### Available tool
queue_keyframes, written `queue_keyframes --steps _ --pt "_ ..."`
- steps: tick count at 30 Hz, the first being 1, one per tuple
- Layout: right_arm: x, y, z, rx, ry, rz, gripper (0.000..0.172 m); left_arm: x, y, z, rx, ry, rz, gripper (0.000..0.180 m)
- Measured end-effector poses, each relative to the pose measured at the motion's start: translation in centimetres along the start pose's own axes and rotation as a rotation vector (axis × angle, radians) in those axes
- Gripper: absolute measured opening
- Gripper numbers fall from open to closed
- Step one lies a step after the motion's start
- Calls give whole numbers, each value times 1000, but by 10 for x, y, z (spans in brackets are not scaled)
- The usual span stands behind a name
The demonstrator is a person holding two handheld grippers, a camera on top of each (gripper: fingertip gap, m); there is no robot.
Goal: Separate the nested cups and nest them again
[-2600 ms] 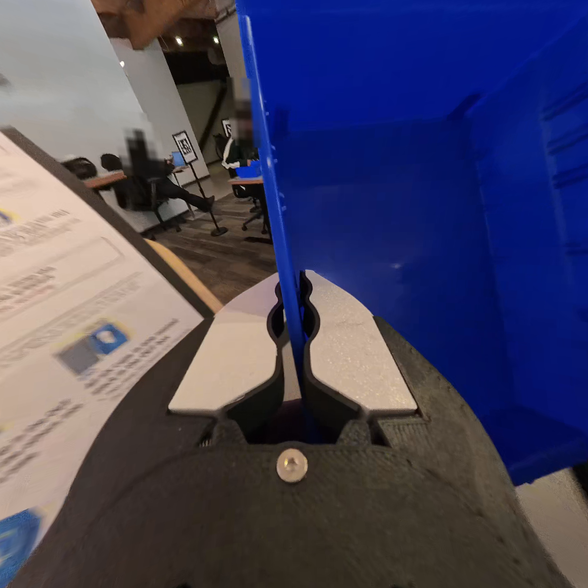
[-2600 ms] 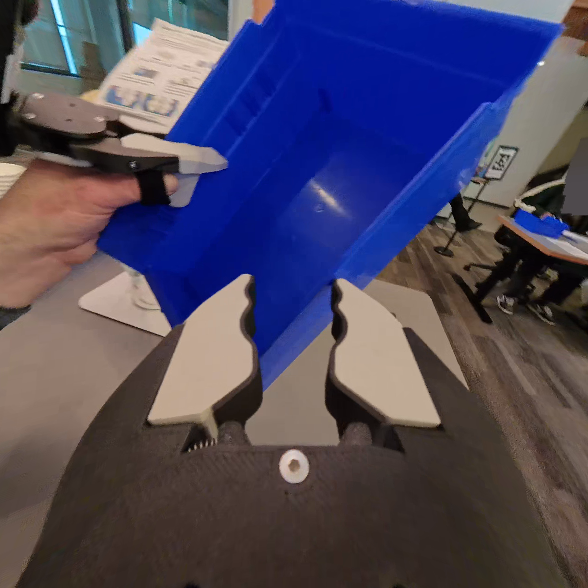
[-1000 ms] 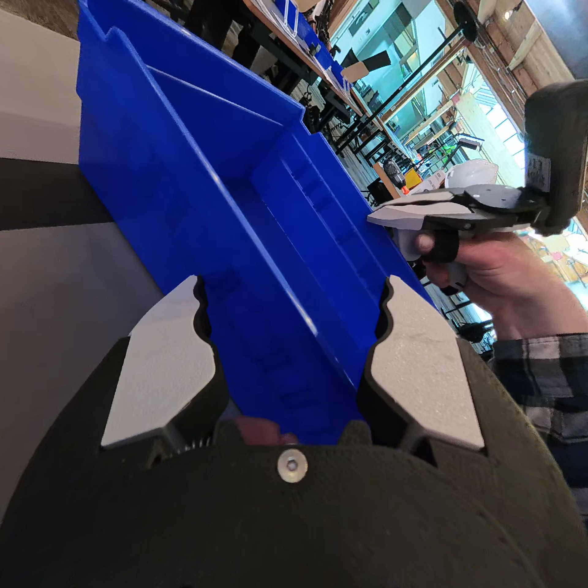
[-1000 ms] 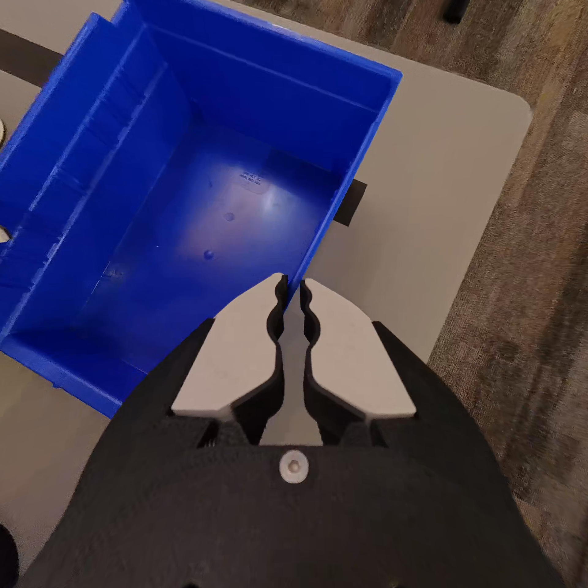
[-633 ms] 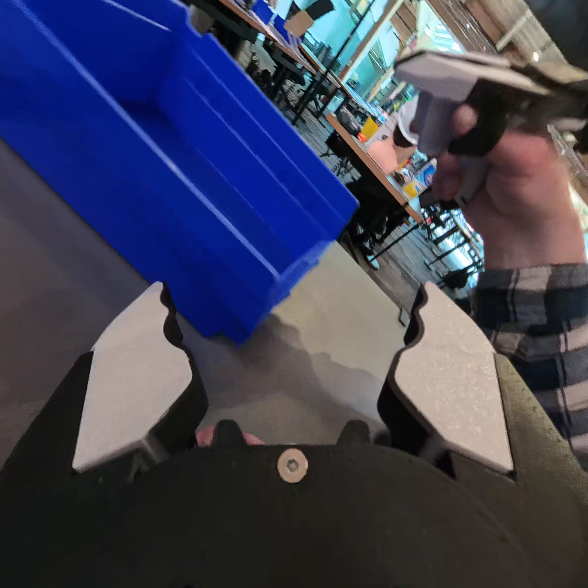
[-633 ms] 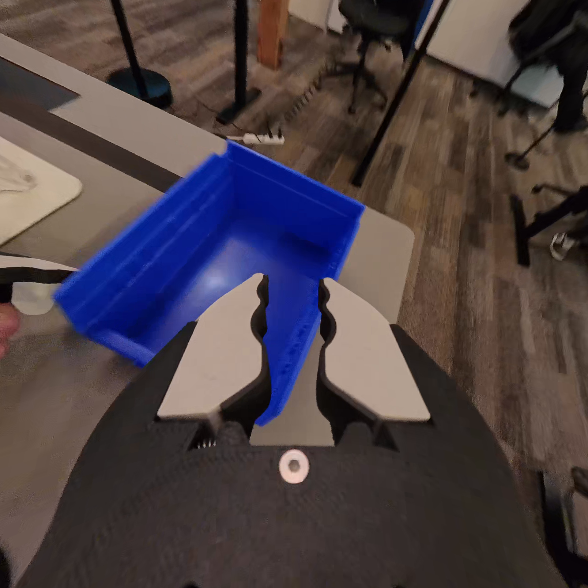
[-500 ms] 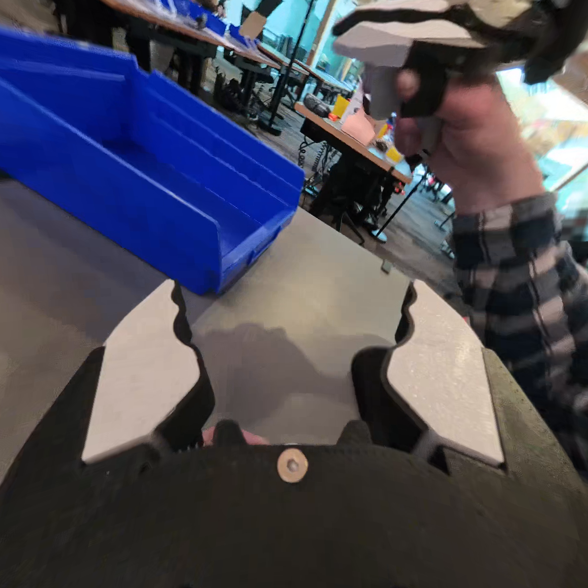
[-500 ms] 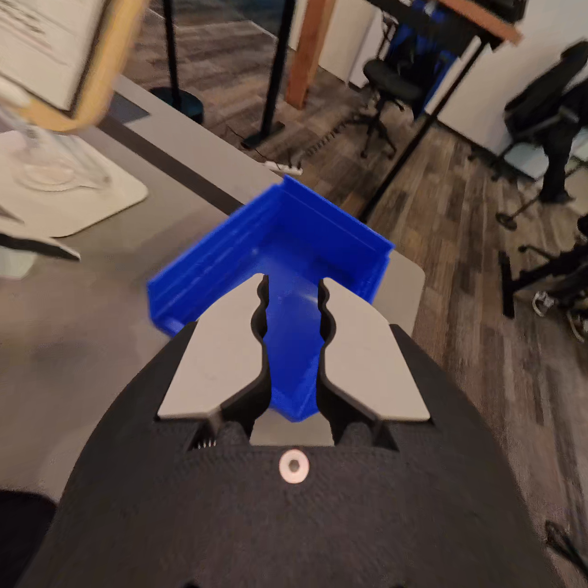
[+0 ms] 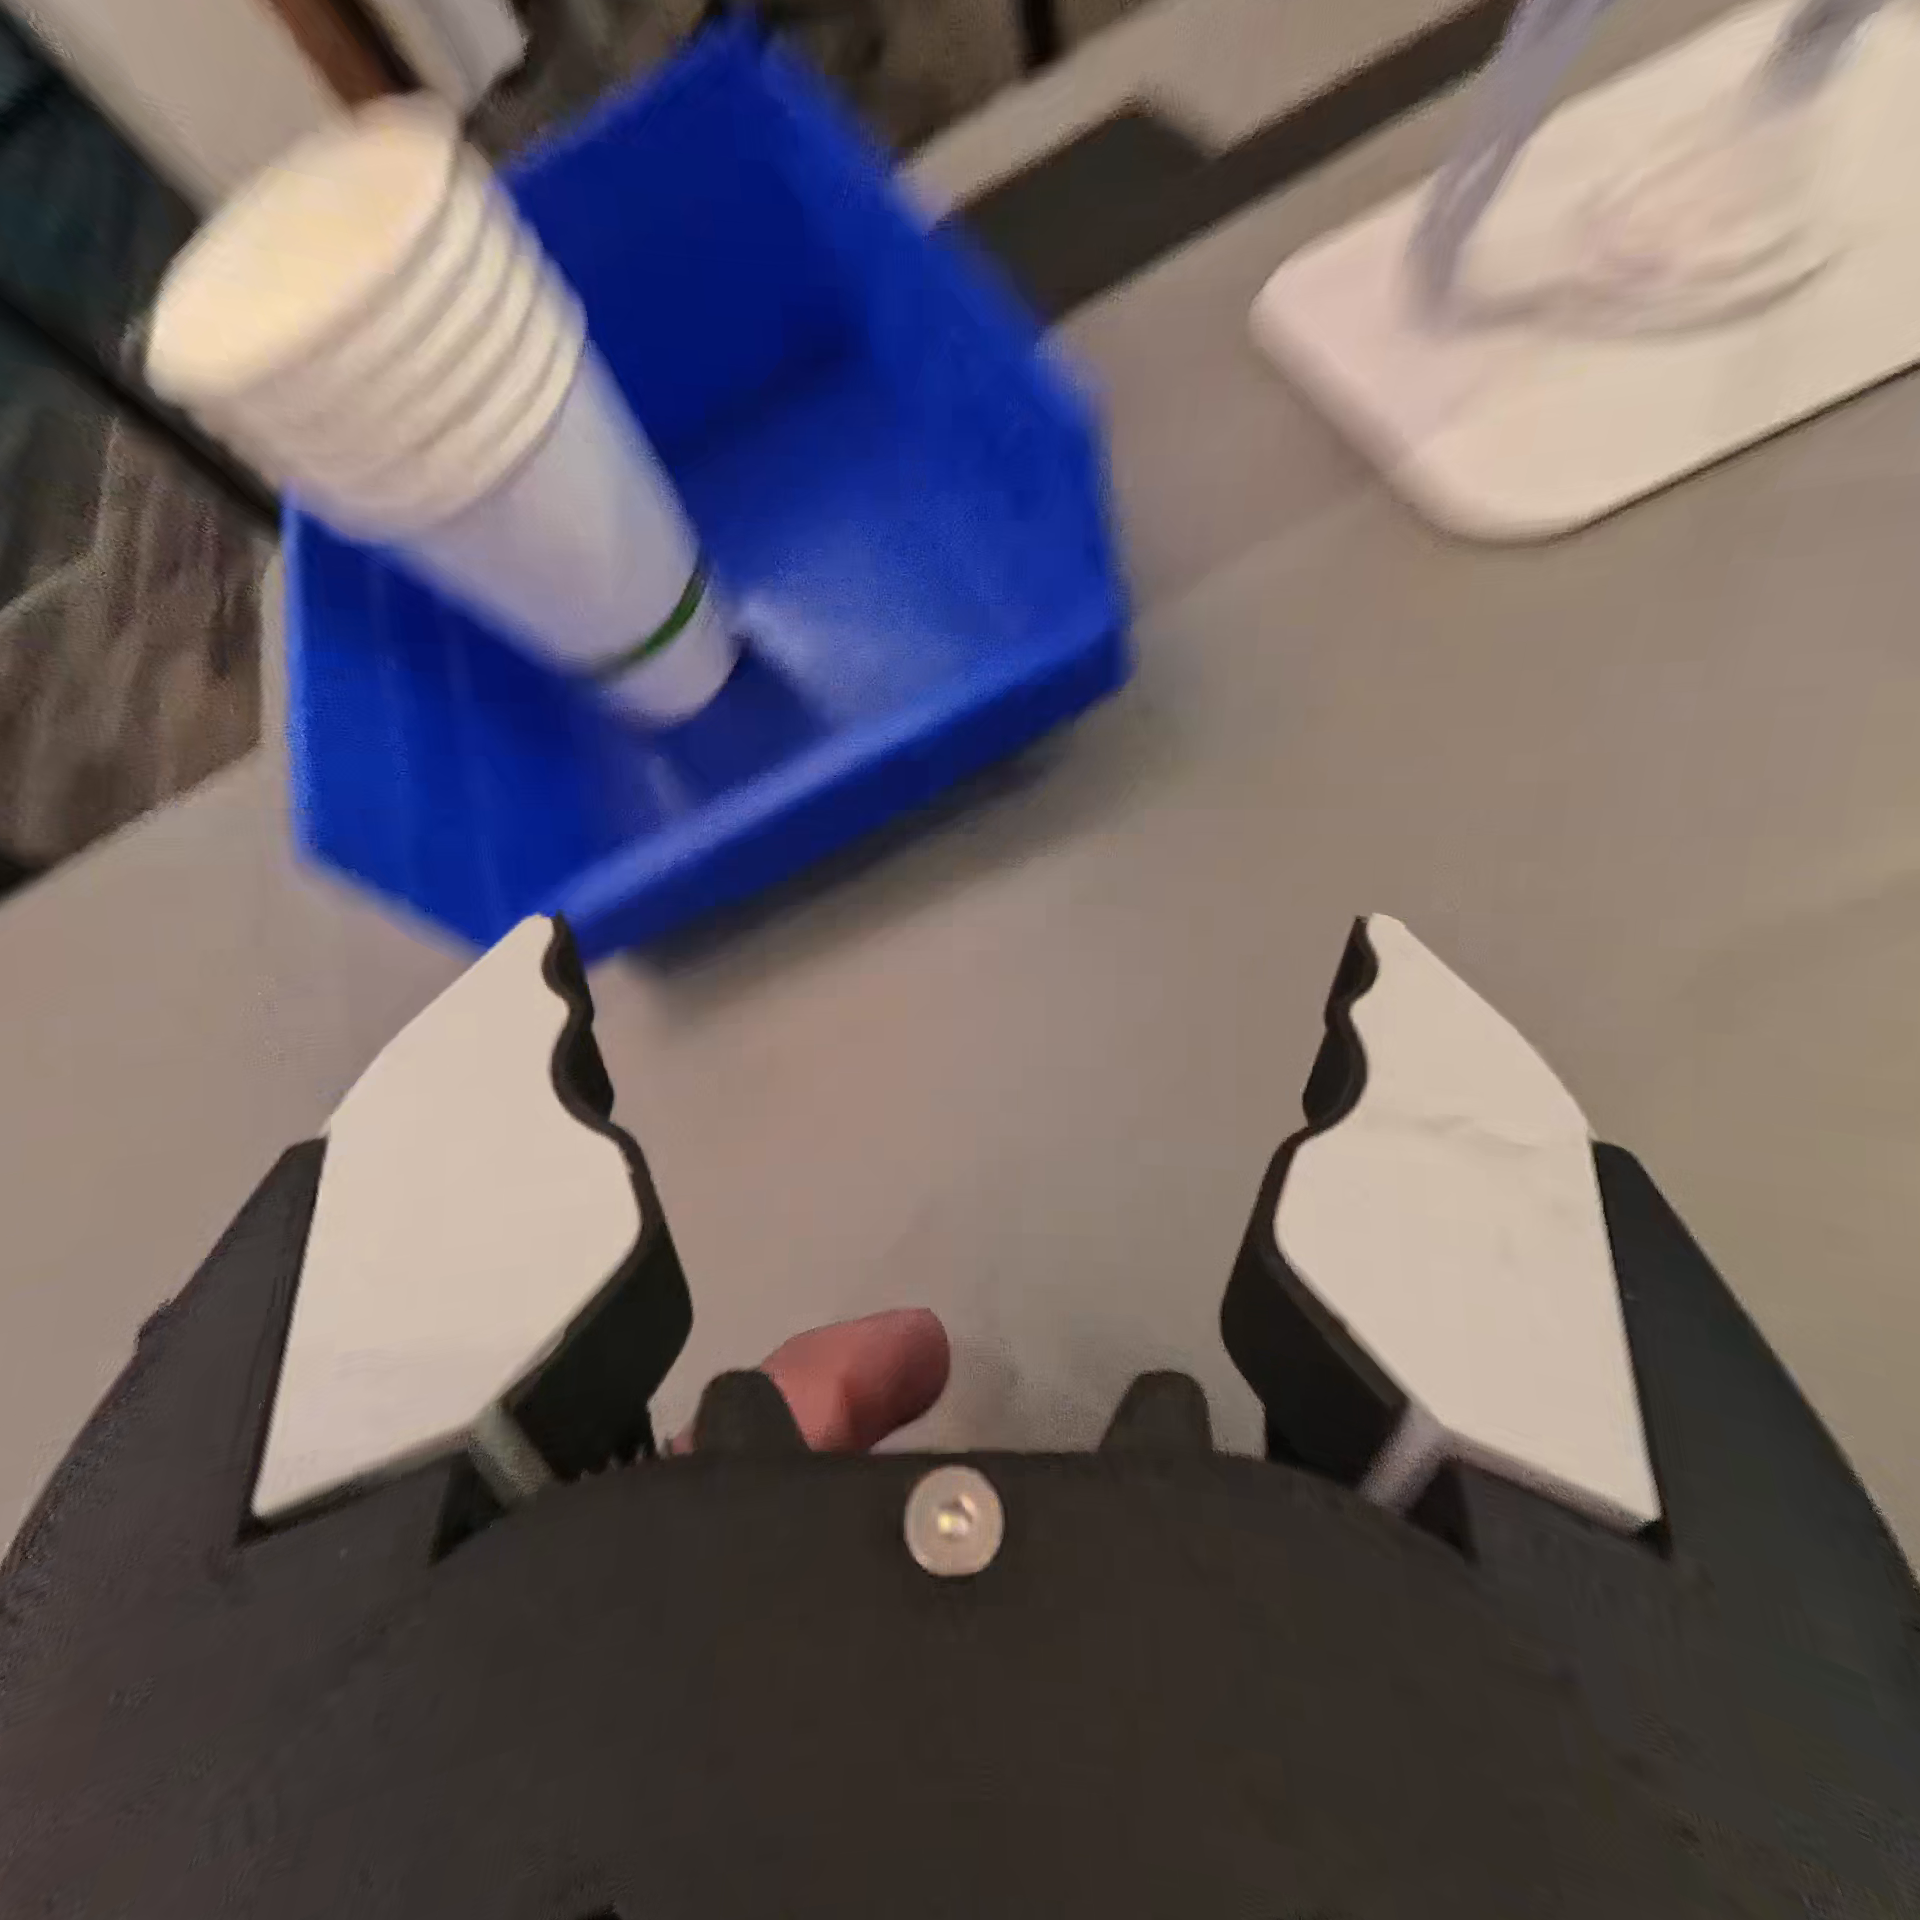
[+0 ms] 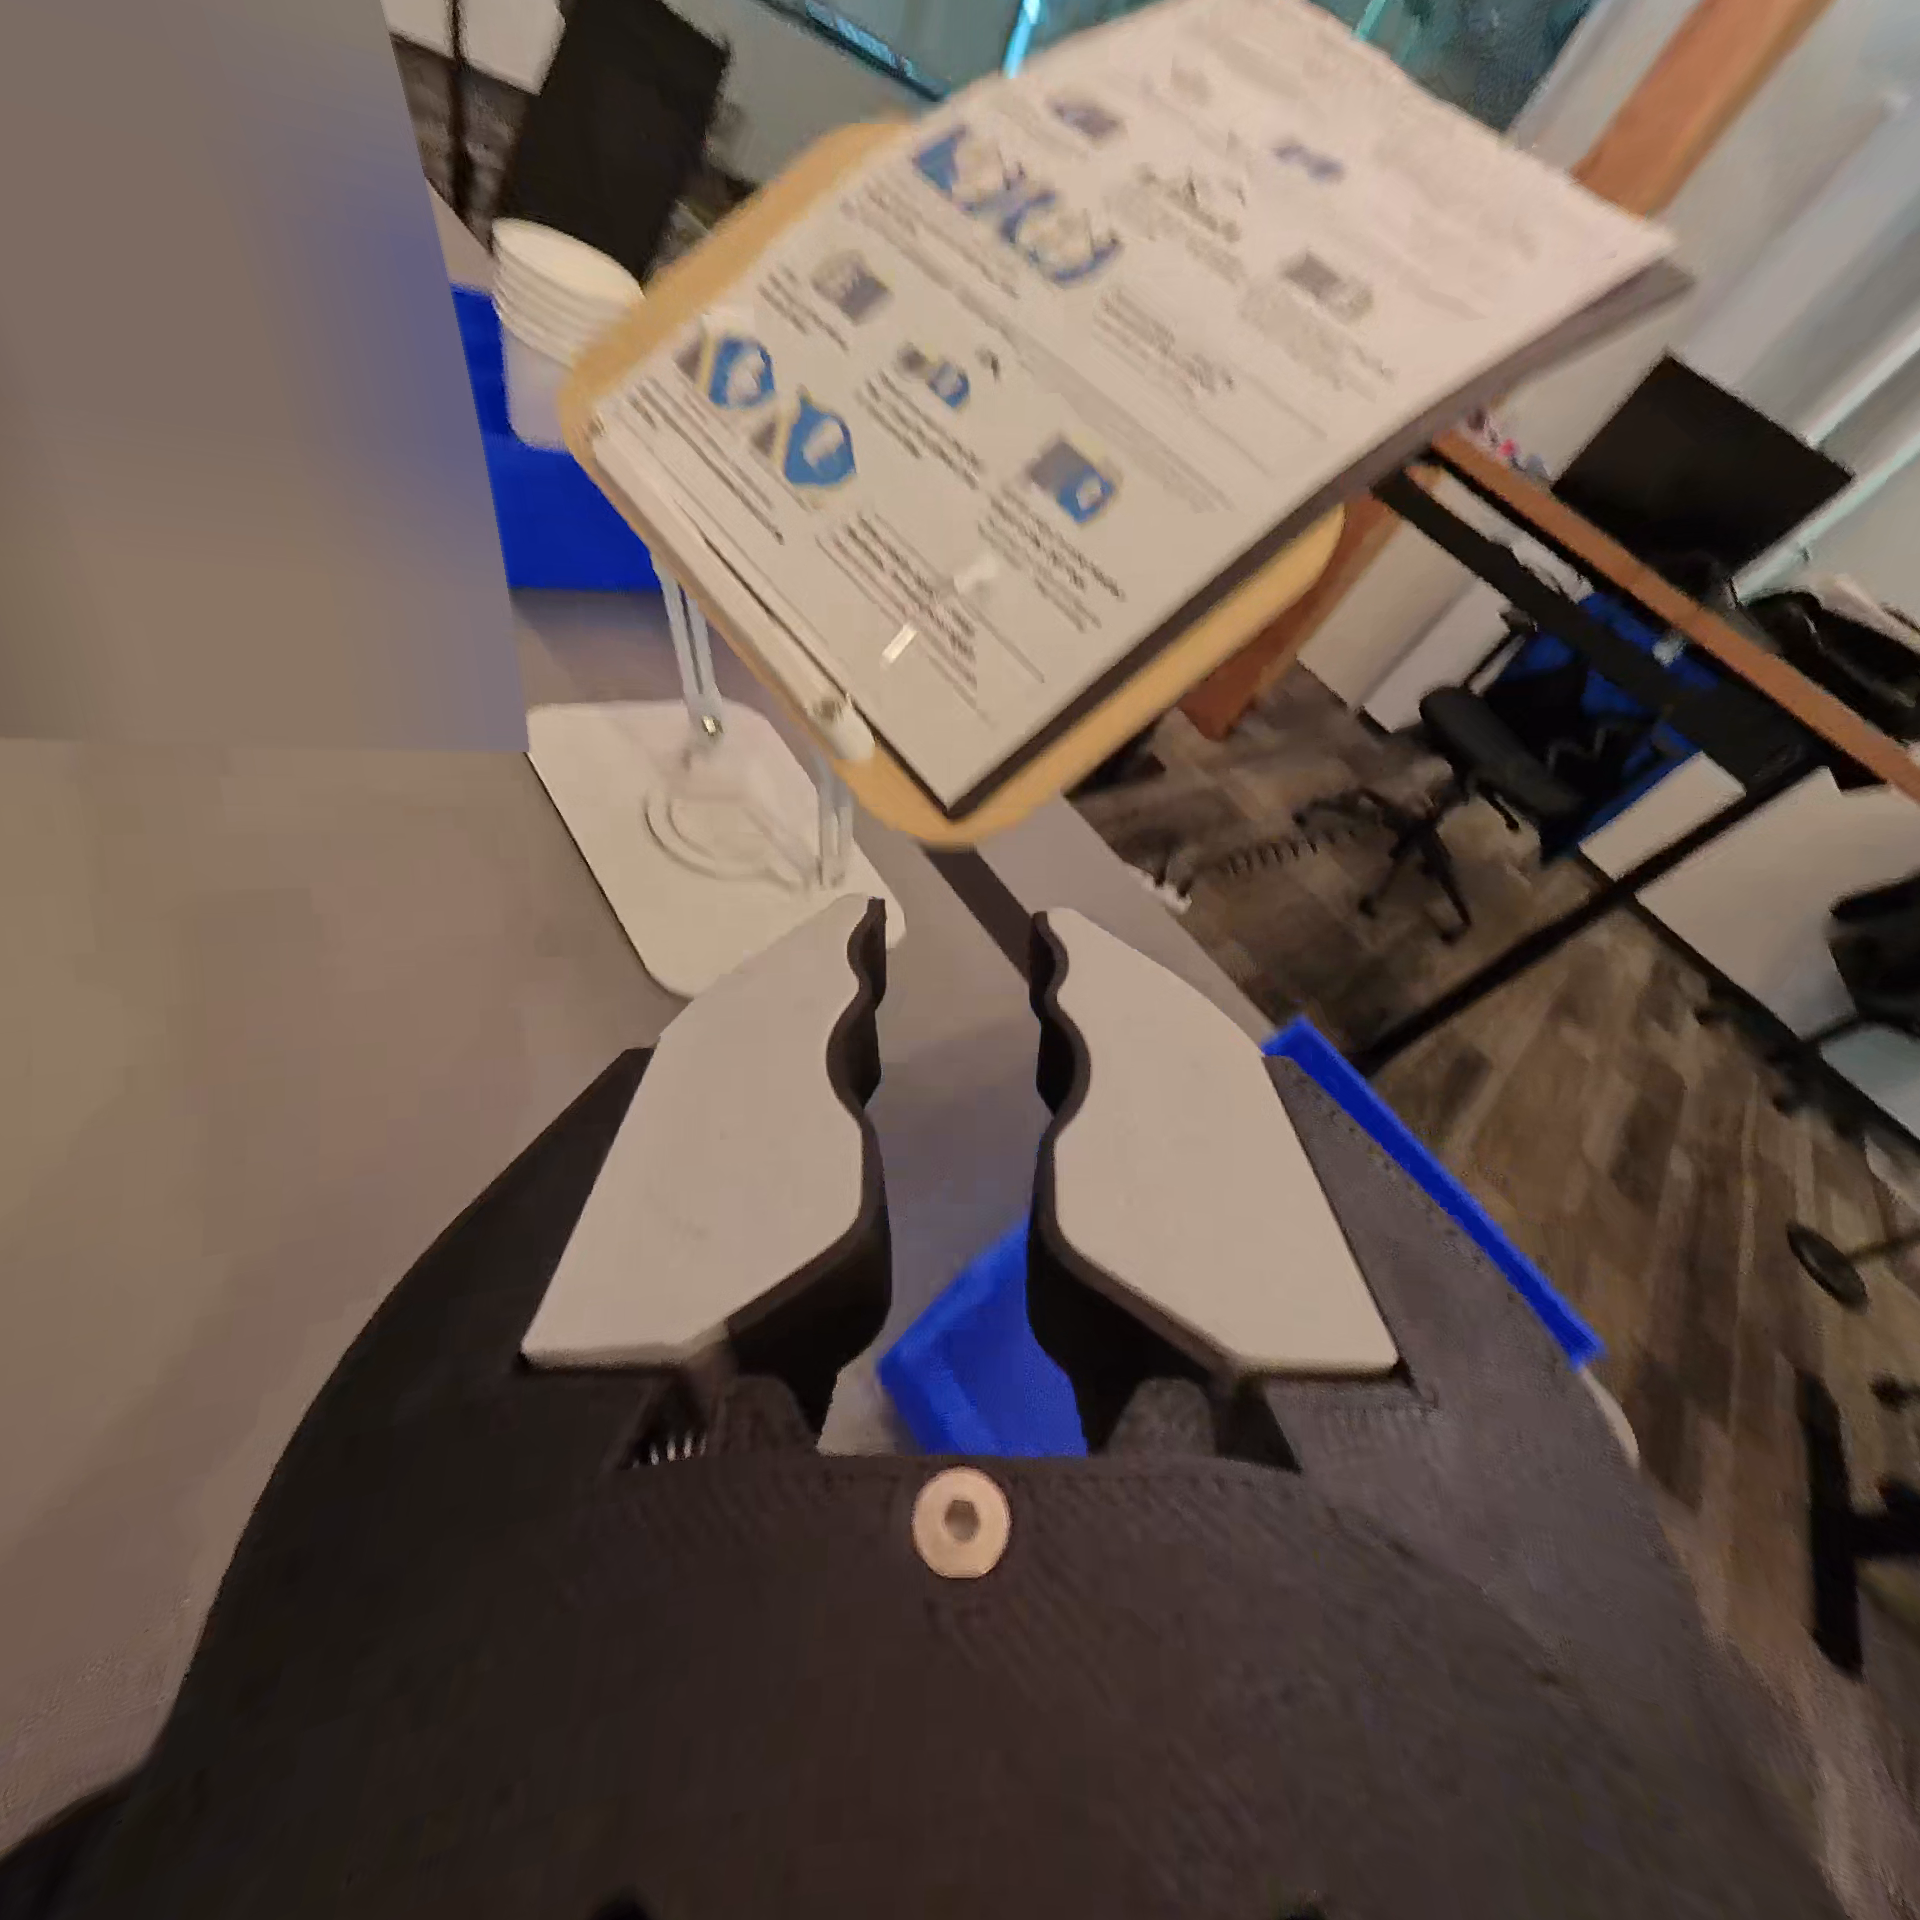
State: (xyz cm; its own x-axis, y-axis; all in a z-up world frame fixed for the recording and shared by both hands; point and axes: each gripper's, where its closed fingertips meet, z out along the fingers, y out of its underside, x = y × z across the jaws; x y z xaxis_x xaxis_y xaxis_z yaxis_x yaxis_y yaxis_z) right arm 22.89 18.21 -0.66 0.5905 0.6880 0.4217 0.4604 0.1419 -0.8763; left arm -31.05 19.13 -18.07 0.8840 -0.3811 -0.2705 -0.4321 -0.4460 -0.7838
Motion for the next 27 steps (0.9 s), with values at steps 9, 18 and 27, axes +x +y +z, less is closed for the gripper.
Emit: queue_keyframes --steps 9,18,27 --pt "4 -64 49 168 -63 -39 25 -15 100 7 -211 -24 -80 126" --pt "25 -106 40 390 -57 118 24 26 89 -7 -170 -56 -25 124" --pt "27 -132 50 521 -12 315 25 53 62 -5 -58 -72 76 122"
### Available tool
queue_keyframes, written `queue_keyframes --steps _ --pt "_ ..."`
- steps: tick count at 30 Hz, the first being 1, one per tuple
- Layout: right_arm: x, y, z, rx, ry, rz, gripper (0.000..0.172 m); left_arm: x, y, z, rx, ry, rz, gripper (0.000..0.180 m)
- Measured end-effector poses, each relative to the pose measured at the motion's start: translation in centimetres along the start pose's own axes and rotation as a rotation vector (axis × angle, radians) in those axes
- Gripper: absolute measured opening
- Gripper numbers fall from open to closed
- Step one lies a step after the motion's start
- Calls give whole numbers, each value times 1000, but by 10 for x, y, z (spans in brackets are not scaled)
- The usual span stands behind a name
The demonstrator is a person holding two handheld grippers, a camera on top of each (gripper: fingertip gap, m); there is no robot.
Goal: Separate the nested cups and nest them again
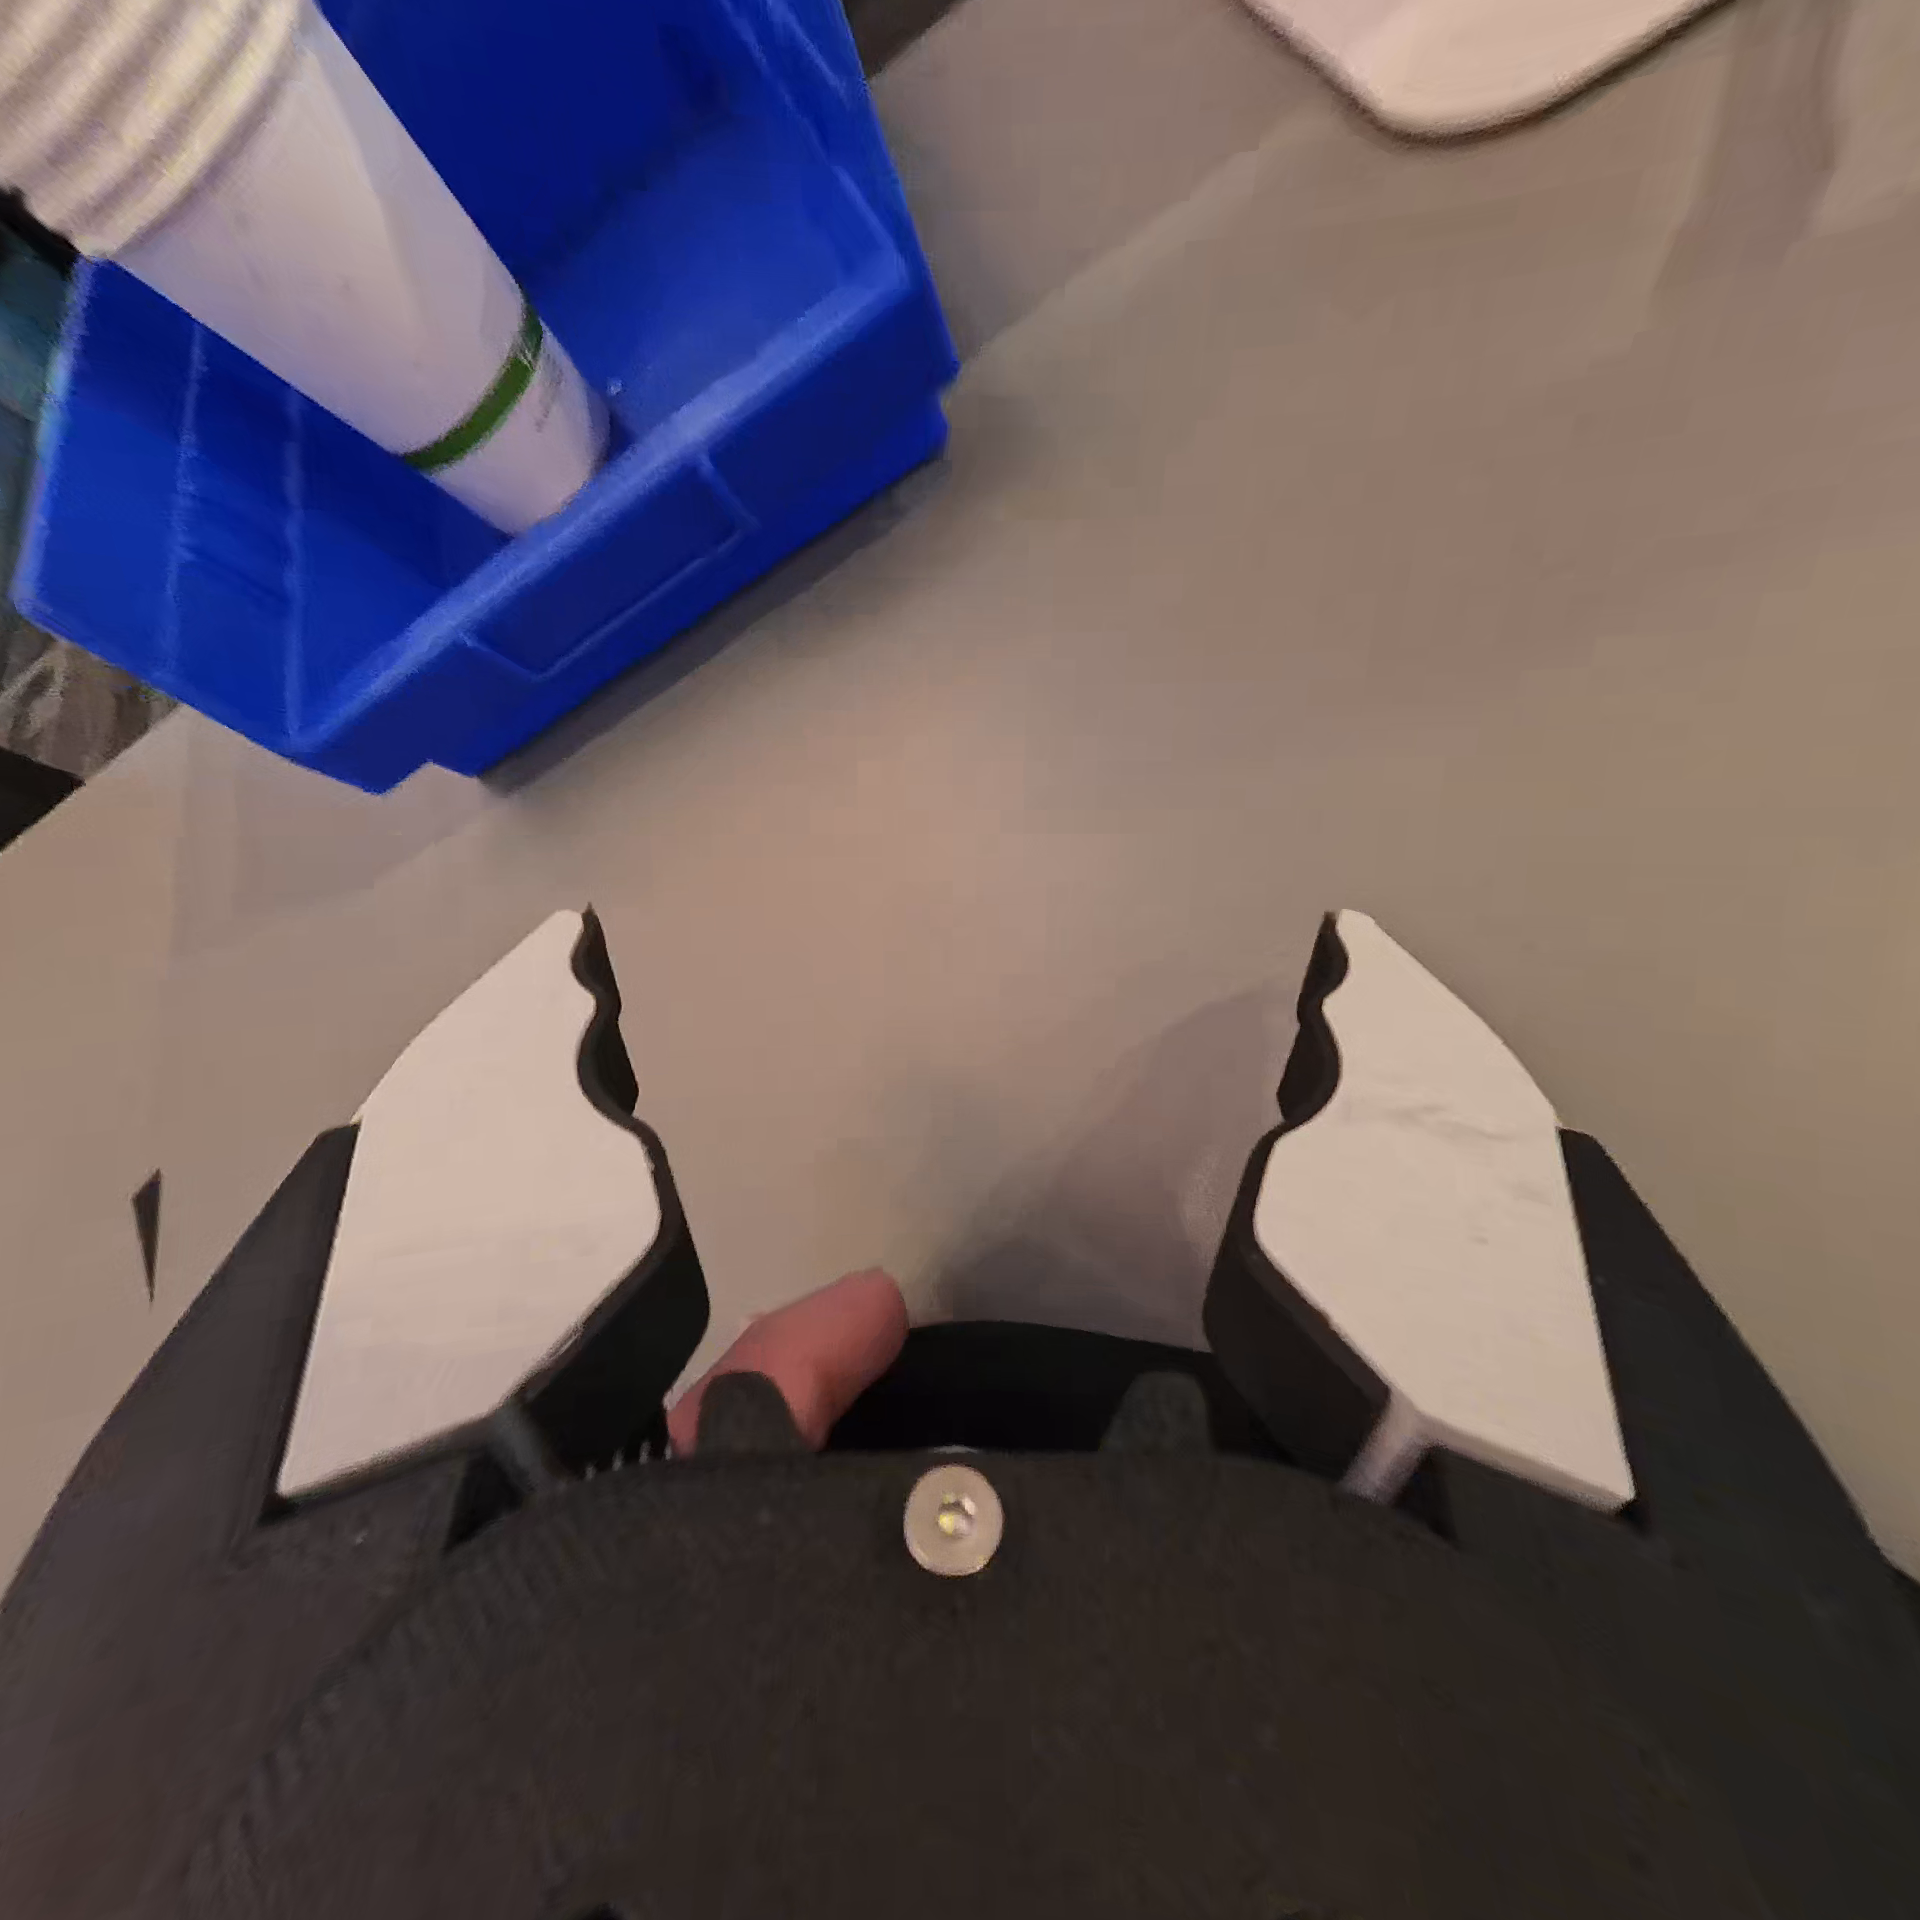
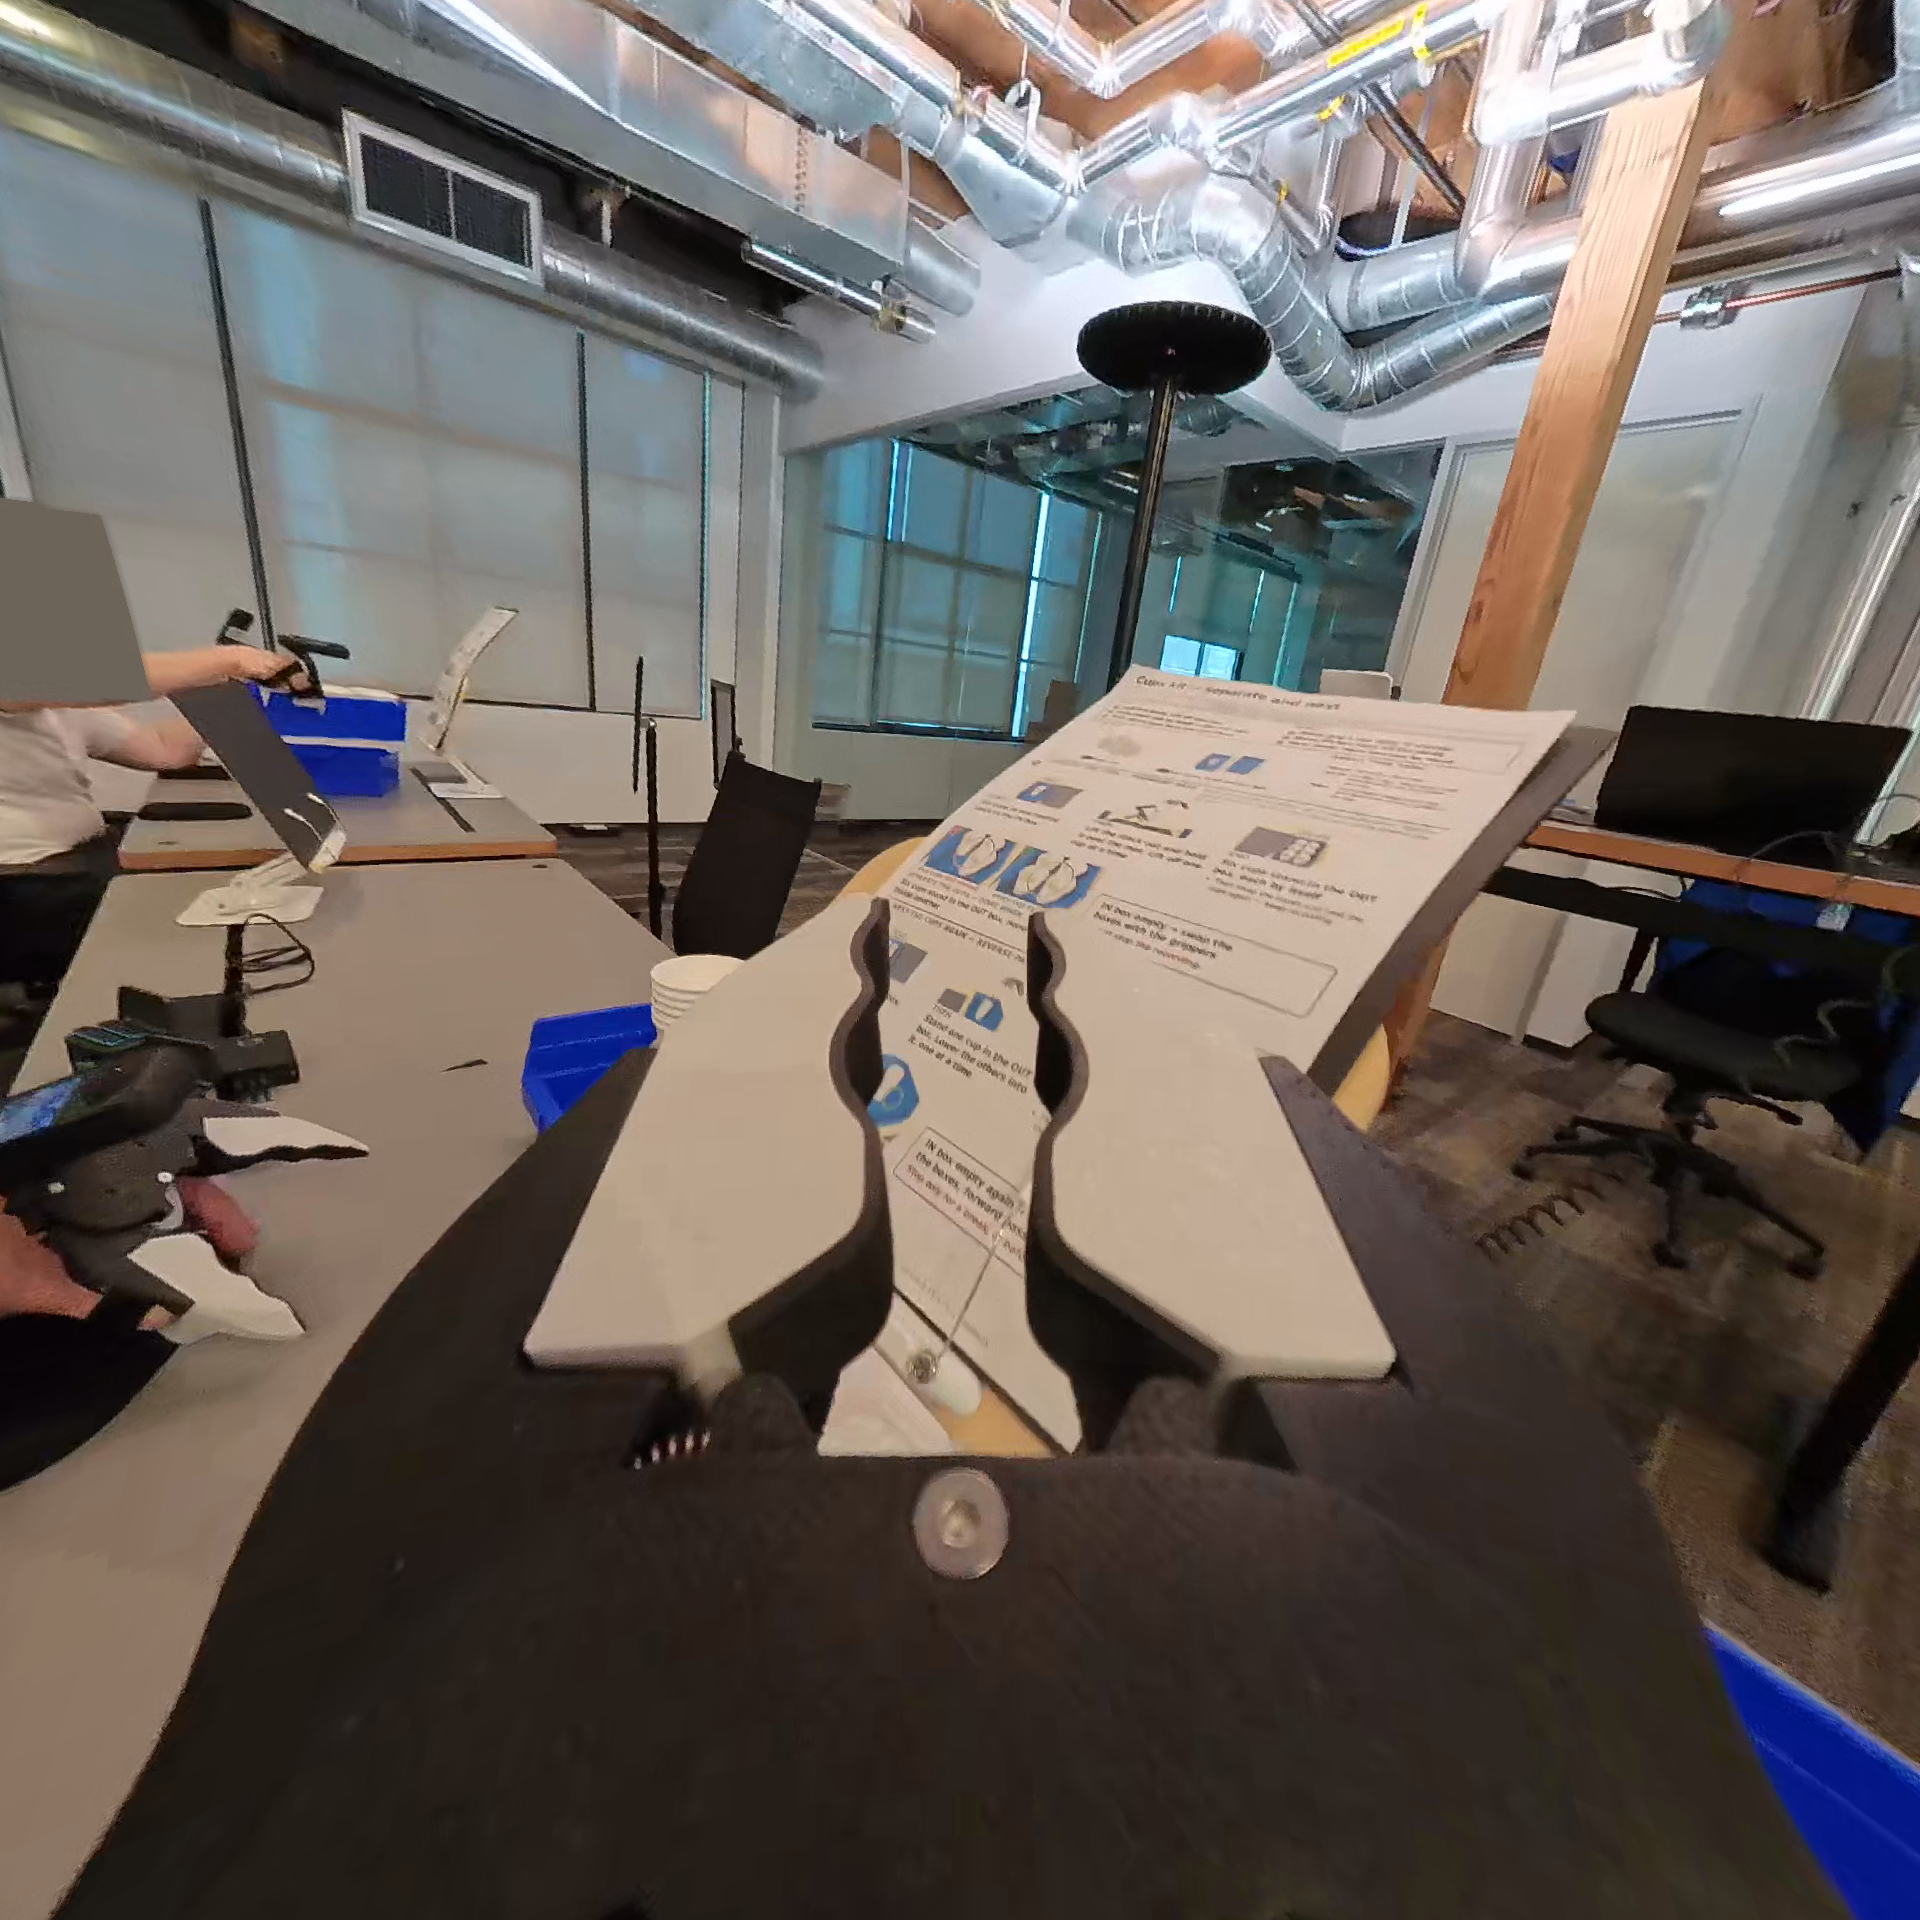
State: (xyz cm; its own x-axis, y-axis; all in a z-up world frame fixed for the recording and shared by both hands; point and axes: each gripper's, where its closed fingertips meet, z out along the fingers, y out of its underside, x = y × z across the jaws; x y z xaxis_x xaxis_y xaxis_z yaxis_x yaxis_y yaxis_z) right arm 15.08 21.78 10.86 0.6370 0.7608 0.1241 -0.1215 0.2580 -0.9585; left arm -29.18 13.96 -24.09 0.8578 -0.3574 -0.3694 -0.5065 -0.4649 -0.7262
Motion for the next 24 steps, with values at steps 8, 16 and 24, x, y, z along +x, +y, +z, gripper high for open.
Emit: queue_keyframes --steps 8,16,24 --pt "-17 -64 33 51 -13 -168 26 -58 -166 -40 436 -43 28 111" --pt "-19 -32 32 105 -44 -138 32 -143 -329 -68 735 -223 64 129" --pt "-9 -15 40 33 0 -182 34 -191 -250 29 344 -112 -27 138"
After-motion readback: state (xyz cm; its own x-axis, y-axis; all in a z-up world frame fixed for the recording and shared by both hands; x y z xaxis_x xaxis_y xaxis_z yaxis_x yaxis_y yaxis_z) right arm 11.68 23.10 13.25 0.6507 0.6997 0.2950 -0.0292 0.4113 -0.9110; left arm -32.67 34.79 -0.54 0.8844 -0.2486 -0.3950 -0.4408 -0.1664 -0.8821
